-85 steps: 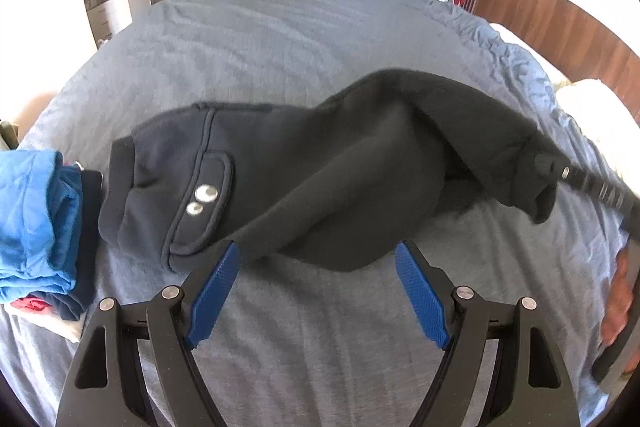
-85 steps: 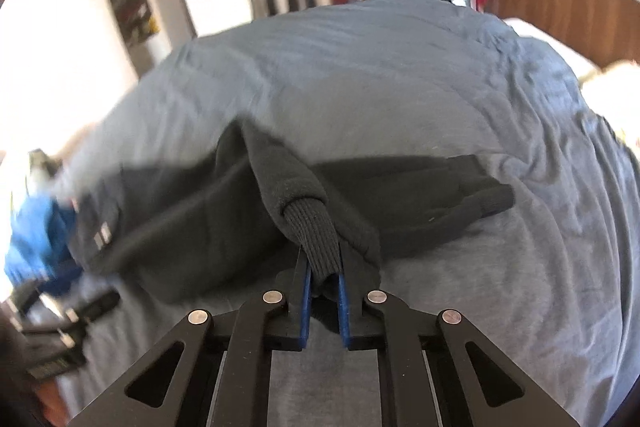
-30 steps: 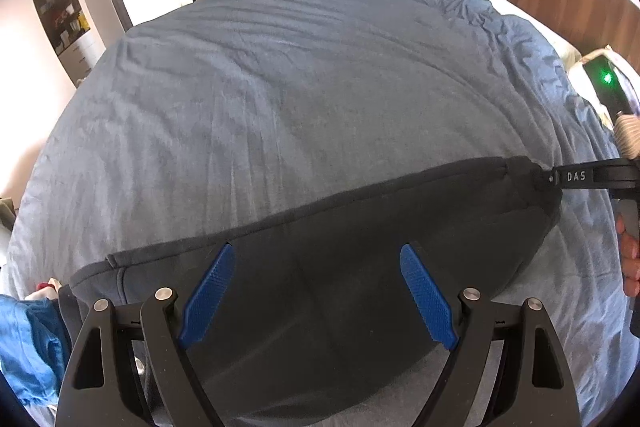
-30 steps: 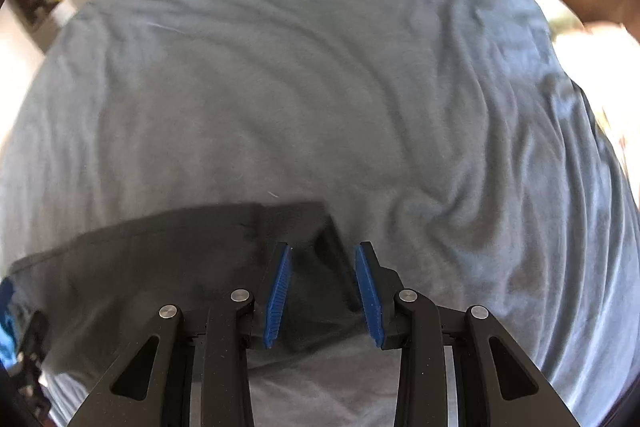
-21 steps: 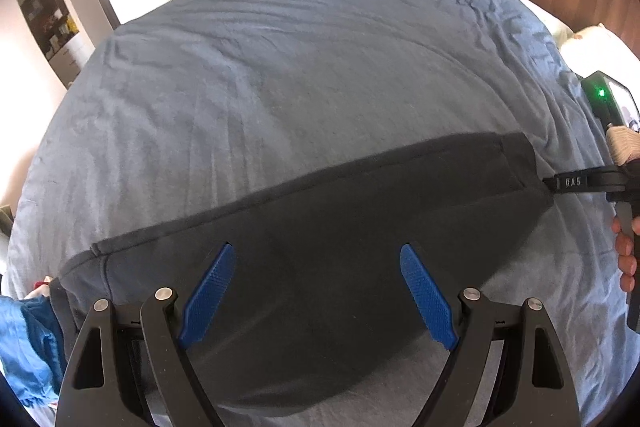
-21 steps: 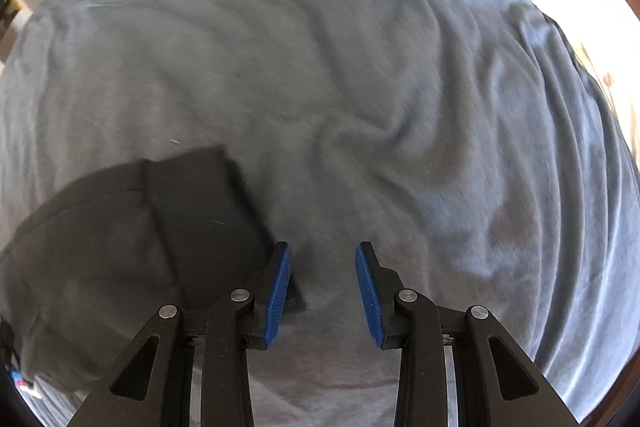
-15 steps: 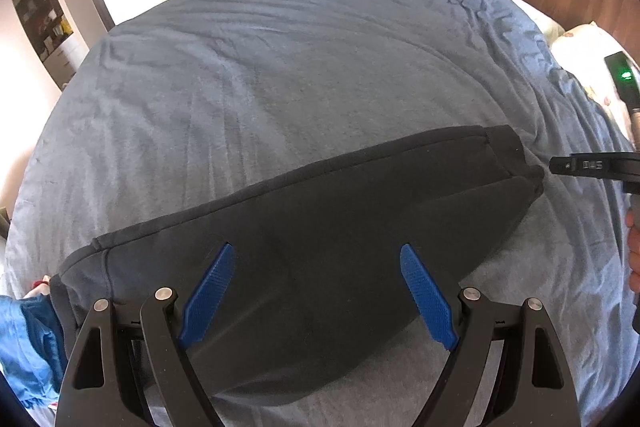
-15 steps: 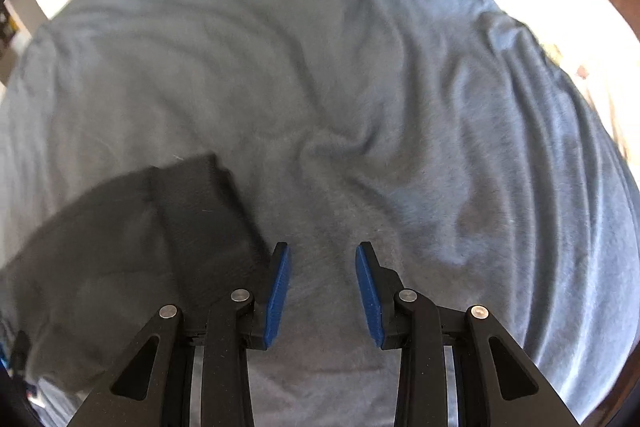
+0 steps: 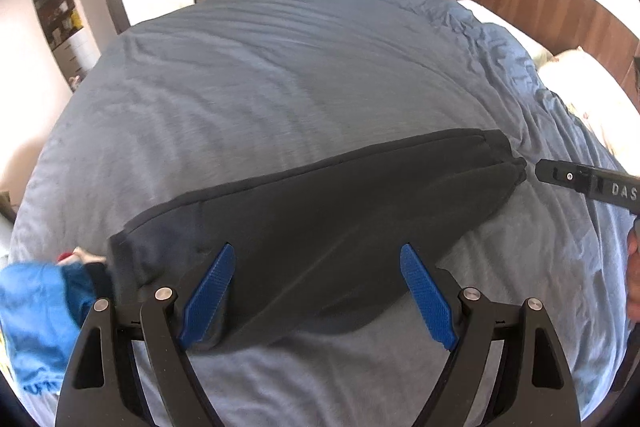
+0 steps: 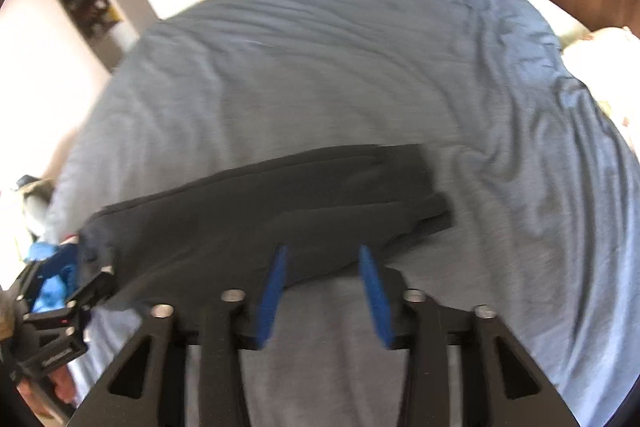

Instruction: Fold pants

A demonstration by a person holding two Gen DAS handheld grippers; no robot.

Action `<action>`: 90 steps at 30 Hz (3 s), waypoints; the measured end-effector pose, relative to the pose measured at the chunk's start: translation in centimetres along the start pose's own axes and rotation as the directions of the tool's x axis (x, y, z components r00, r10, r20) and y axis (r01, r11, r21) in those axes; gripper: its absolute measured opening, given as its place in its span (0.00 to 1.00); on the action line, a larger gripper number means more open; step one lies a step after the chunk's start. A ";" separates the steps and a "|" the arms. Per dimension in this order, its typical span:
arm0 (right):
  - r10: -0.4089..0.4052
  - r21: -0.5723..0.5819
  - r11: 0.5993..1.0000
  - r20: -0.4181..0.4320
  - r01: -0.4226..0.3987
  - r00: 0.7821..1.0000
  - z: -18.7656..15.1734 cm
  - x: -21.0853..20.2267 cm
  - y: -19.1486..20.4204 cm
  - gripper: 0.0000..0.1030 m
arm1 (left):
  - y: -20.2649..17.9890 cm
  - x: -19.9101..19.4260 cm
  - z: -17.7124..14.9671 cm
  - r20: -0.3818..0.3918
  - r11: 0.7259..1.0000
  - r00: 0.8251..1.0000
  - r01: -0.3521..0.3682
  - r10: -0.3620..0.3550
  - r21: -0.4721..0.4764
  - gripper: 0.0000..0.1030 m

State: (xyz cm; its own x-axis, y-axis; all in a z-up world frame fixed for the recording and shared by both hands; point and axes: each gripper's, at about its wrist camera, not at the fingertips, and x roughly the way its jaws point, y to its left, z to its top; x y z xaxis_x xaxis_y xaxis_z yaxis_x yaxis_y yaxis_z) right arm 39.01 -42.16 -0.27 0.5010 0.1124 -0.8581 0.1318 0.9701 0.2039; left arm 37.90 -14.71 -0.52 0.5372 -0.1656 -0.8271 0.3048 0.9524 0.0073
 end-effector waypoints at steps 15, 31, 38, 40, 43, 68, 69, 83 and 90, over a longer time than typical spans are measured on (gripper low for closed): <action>0.135 -0.125 0.984 0.084 -0.124 0.987 -11.3 1.0 9.0 0.49 | 7.2 -3.2 -12.2 0.087 0.989 0.986 -0.145 0.141 0.034 0.86; 0.081 -0.184 0.982 0.174 -0.048 0.981 -16.9 3.1 15.9 0.49 | 14.4 -0.8 -16.1 0.252 0.994 0.964 -0.099 0.087 0.038 0.85; 0.063 -0.190 0.981 0.144 -0.035 0.988 -17.6 5.0 17.3 0.49 | 16.3 2.0 -15.0 0.264 0.991 0.960 -0.115 0.092 0.072 0.77; 0.059 -0.184 0.982 0.138 -0.033 0.989 -17.5 5.6 17.6 0.49 | 16.9 2.8 -14.7 0.260 0.994 0.962 -0.097 0.079 0.057 0.70; 0.057 -0.162 0.986 0.133 -0.035 0.989 -17.2 6.2 17.8 0.49 | 17.3 3.3 -14.6 0.268 0.996 0.961 -0.080 0.066 0.043 0.68; 0.050 -0.154 0.988 0.146 -0.027 0.988 -16.8 7.1 17.3 0.49 | 16.1 3.5 -9.6 0.141 0.989 0.981 -0.139 0.131 0.045 0.07; 0.045 -0.165 0.986 0.148 -0.020 0.988 -16.7 7.1 17.5 0.49 | 15.9 3.7 -9.4 0.132 0.989 0.983 -0.139 0.130 0.059 0.07; 0.049 -0.220 0.975 0.121 -0.021 0.991 -15.7 8.7 18.0 0.49 | 16.7 5.6 -6.0 0.068 0.985 0.984 -0.167 0.165 0.031 0.07; 0.068 -0.227 0.973 0.129 -0.037 0.989 -14.1 9.2 17.9 0.49 | 17.3 6.5 -5.8 0.009 0.985 0.985 -0.171 0.170 0.025 0.07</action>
State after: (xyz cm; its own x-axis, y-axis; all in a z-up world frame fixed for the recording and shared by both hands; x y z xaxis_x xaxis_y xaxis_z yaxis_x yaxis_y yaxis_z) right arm 33.95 -20.73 -11.19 0.6151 0.1490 -0.7742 -0.0845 0.9888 0.1232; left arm 42.13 2.21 -9.04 0.5885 -0.0032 -0.8085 0.2281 0.9600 0.1622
